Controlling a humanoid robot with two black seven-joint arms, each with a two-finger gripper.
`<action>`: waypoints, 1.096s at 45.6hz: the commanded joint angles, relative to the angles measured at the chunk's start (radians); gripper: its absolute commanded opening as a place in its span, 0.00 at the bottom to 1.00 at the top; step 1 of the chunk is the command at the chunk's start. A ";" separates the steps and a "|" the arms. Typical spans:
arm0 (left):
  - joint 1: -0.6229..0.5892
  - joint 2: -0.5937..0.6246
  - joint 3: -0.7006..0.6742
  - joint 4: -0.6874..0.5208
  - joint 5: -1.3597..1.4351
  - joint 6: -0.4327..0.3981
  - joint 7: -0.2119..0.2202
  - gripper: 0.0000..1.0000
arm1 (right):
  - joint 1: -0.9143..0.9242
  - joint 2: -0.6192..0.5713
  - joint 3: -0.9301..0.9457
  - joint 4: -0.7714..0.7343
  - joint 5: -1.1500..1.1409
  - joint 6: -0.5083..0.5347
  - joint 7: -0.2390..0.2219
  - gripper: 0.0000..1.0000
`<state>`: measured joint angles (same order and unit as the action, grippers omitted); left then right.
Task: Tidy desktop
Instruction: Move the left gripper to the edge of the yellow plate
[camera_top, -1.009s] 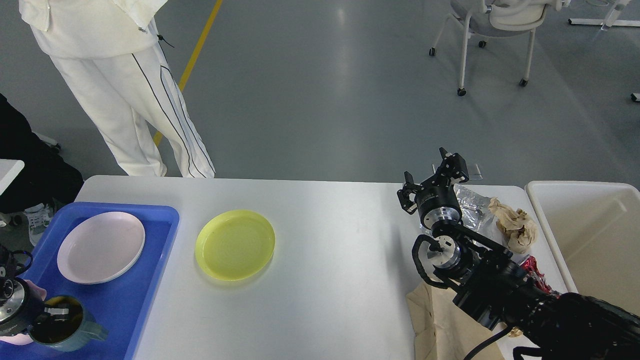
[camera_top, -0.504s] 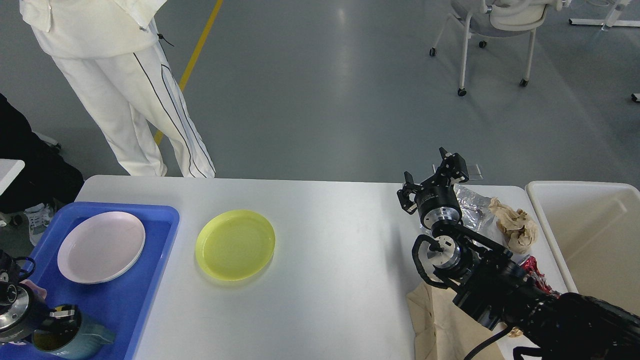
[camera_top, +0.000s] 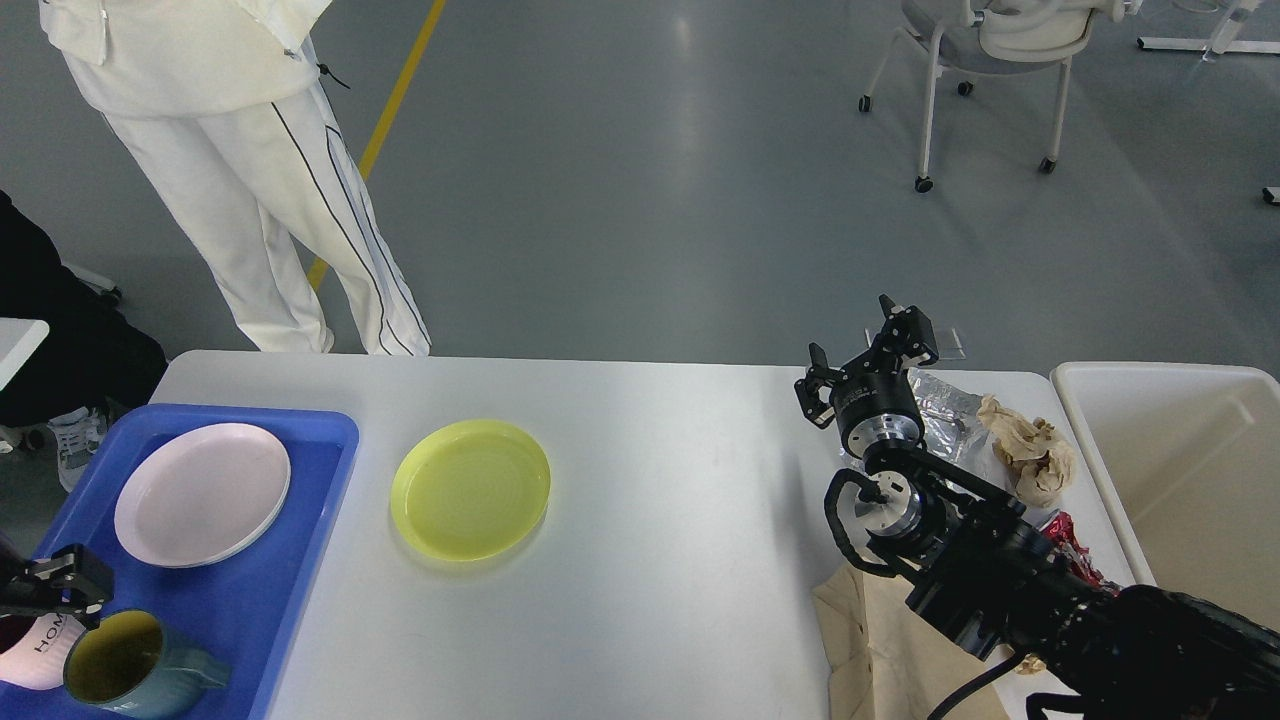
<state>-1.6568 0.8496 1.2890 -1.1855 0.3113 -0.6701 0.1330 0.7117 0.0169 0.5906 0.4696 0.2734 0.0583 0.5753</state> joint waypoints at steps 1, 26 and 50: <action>-0.162 0.058 -0.052 0.006 -0.001 -0.224 0.011 0.96 | 0.000 0.000 0.000 0.000 0.000 0.000 0.000 1.00; -0.062 -0.116 -0.453 -0.011 -0.368 0.251 0.330 0.94 | 0.000 0.000 0.000 0.000 0.000 0.000 0.000 1.00; 0.259 -0.287 -0.622 -0.140 -0.428 0.760 0.344 0.94 | 0.000 0.000 0.000 0.001 0.001 0.000 0.000 1.00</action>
<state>-1.4664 0.5948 0.7058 -1.3237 -0.0775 0.0176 0.4790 0.7118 0.0169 0.5905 0.4709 0.2738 0.0583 0.5754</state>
